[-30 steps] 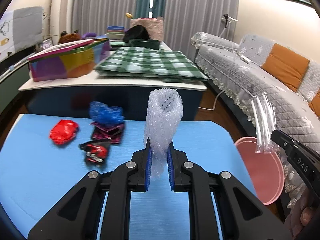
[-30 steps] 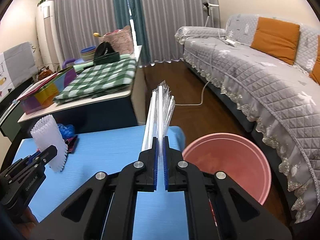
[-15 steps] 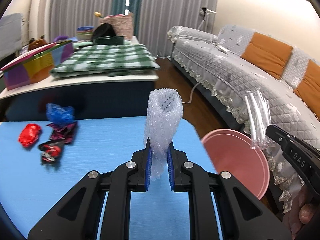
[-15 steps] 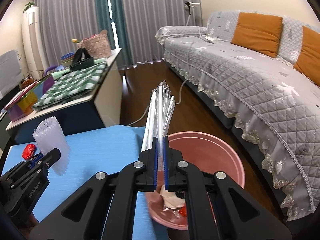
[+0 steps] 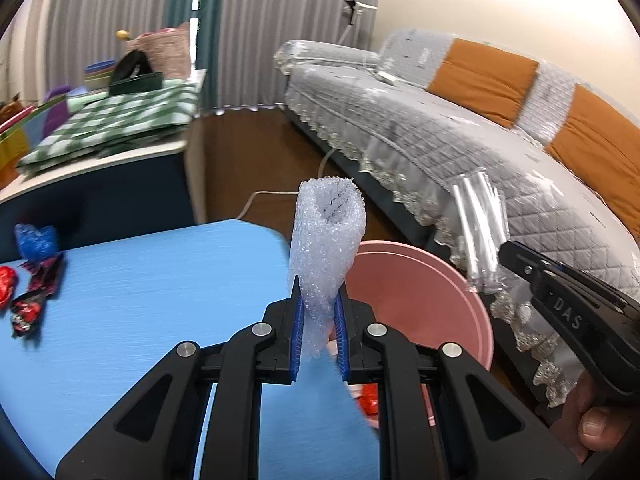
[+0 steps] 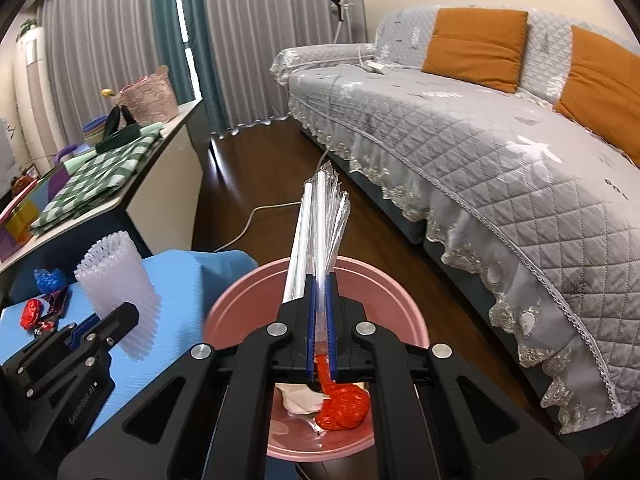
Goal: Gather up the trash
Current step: 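Carry the foam sleeve and straws over the pink bin and open both tools, then move both open tools back to the table toward the red and blue bags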
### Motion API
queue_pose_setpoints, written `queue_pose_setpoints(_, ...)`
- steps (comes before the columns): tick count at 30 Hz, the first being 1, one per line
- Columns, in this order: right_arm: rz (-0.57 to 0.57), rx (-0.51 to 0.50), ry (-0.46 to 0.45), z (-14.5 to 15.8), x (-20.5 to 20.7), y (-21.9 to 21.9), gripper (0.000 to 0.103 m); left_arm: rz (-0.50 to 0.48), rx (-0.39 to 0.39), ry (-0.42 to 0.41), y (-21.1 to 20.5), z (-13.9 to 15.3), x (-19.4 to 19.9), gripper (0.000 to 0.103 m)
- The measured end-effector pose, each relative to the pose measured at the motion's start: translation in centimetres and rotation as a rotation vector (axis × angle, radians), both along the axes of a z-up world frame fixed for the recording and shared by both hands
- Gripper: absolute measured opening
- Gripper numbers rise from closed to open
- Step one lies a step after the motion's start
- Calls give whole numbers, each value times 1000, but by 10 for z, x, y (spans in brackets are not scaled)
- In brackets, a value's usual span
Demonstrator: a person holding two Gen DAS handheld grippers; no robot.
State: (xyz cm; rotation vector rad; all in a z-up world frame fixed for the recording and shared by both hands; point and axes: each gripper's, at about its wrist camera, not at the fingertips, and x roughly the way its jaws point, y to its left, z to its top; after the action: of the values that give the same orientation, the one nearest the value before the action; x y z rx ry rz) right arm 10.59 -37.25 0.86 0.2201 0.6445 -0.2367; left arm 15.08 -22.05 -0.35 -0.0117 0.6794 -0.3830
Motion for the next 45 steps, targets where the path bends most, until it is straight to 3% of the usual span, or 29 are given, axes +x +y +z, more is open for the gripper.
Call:
queue_pose_setpoints(12, -32, 13, 9, -6, -2, -24, 5, -83, -2, 19, -34, -8, 1, 14)
queue_pose_setpoints(14, -25, 22, 21, -8, 0, -26, 11, -102, 2, 28, -38, -10, 1, 16)
queue_pose_setpoints(15, -20, 30, 34, -10, 2, -27, 16, -106, 4, 33, -39, -11, 1, 25)
queue_pose_setpoints(17, -30, 22, 40, -11, 2, -29, 39, -111, 1, 38, -39, -13, 1, 36)
queue_pose_setpoints(31, -36, 21, -2, 3, 2, -14, 40, -74, 13, 18, -19, -4, 2, 36)
queue_pose_setpoints(45, 84, 29, -50, 24, 18, 70, 40, 76, 8, -17, 73, 15, 3, 36)
